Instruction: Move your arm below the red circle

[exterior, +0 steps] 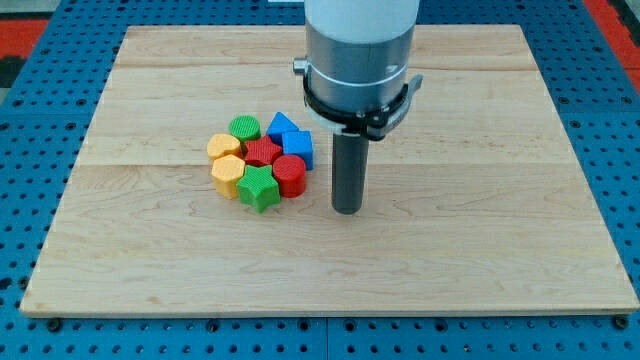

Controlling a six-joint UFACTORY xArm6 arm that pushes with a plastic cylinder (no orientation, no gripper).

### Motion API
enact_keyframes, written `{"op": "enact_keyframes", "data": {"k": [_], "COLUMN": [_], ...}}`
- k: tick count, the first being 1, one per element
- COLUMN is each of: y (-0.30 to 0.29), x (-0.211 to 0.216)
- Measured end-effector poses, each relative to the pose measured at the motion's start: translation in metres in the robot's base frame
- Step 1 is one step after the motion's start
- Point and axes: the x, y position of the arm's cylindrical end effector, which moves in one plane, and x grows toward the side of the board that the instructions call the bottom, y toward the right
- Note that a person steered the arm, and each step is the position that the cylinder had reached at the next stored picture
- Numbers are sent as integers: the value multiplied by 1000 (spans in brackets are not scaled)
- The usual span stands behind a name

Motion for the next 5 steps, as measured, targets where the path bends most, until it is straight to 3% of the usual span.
{"op": "enact_keyframes", "data": {"k": [3, 5], "y": [4, -14], "x": [-1, 37]}}
